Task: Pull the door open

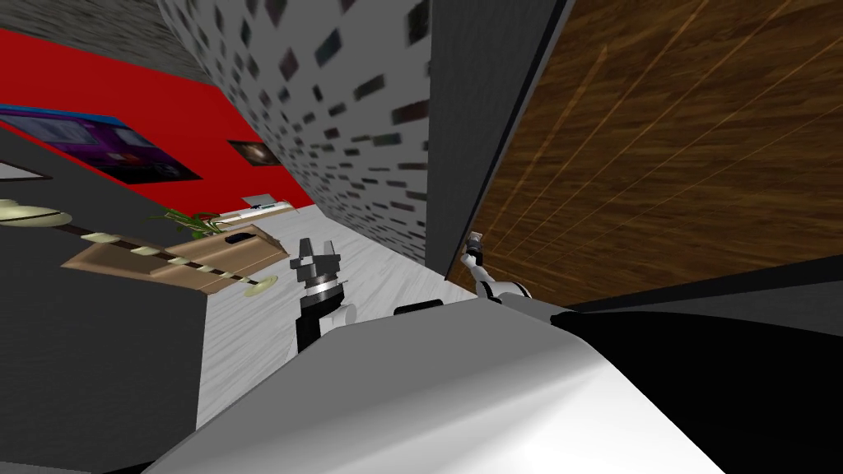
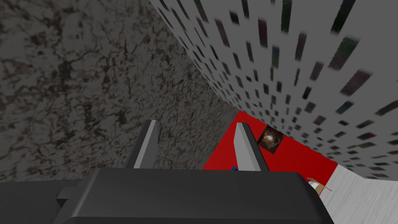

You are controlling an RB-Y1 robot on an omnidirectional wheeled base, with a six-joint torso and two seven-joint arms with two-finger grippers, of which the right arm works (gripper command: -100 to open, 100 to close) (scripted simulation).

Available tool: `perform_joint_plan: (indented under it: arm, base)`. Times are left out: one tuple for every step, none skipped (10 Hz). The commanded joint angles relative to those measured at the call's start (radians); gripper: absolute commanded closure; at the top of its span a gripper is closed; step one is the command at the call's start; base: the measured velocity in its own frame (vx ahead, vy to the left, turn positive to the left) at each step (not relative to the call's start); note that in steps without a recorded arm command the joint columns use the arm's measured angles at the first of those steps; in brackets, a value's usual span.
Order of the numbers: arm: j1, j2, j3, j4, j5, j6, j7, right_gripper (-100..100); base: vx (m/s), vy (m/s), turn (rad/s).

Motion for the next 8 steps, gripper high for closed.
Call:
perform_joint_plan:
  arm:
    - [0.0,0.0,0.0,0.0,0.0,0.0,0.0,100]
    - [0.0,0.0,0.0,0.0,0.0,0.0,-0.001,100]
    - [0.0,0.0,0.001,0.0,0.001,0.0,-0.001,100]
    - [0.0,0.0,0.001,0.0,0.001,0.0,-0.001,100]
    - [0.0,0.0,0.001,0.0,0.001,0.0,-0.001,100]
    - [0.0,0.0,0.001,0.0,0.001,0.0,-0.002,100]
    - [0.0,0.0,0.001,0.0,0.001,0.0,-0.002,100]
    - [0.0,0.0,0.002,0.0,0.001,0.0,-0.002,100]
  base:
    - [-0.101,-0.007,0.021]
    - [-0.194,0.02,0.036]
    - [-0.194,0.042,0.026]
    - [-0.204,0.024,0.019]
    - [-0.218,0.015,0.031]
    - [-0.222,0.033,0.034]
    - [-0.203,0.042,0.016]
    - [-0.23,0.03,0.012]
